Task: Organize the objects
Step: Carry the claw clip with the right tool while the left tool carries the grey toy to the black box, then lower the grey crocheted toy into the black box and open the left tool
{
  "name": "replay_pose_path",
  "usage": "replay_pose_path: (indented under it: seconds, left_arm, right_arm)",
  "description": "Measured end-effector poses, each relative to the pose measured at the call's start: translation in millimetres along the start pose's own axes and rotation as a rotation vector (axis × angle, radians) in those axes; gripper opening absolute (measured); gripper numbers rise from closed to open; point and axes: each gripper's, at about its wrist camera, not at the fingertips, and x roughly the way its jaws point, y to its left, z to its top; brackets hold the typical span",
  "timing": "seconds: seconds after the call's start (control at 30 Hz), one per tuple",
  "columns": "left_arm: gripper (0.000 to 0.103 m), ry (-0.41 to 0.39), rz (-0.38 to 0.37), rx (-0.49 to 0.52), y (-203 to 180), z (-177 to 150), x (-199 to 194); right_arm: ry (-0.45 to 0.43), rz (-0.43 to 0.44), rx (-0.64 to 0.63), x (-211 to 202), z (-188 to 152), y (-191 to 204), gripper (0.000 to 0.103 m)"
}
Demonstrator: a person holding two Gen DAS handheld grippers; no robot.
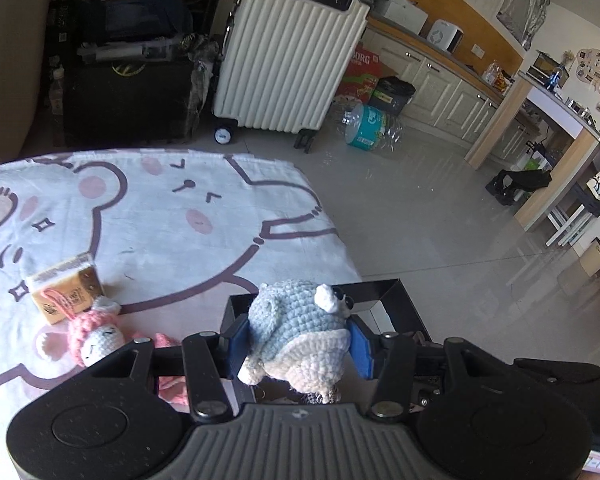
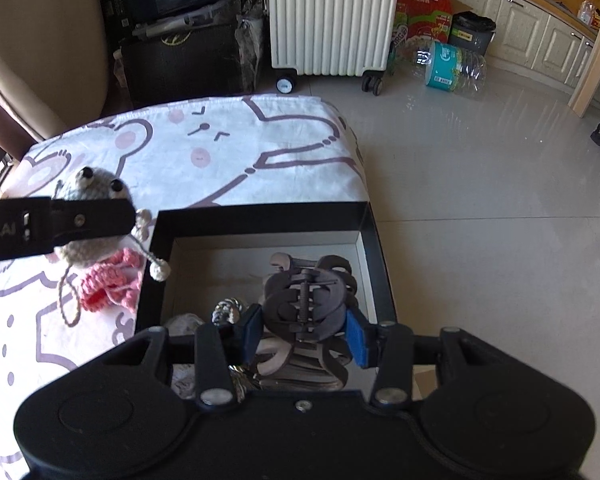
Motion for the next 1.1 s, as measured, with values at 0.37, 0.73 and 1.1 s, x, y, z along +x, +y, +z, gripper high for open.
replay_pose_path:
  seconds: [0.37,0.73,1.1]
  left_arm:
    - [0.052,0.062,0.030,0.011,2,-4,47]
    - [0.057,0.062,0.065,0.075,-3,-9,67]
    - [0.076,0.007,0.119,0.072,0,-2,52]
  right_arm:
    - [0.070,0.005,-0.017,29,-4,-5,0.045]
    - [0.118,-0.006,-0.060,47,-7,1,0.045]
    - [0.200,0.044,-0.110,54,-14,15,0.045]
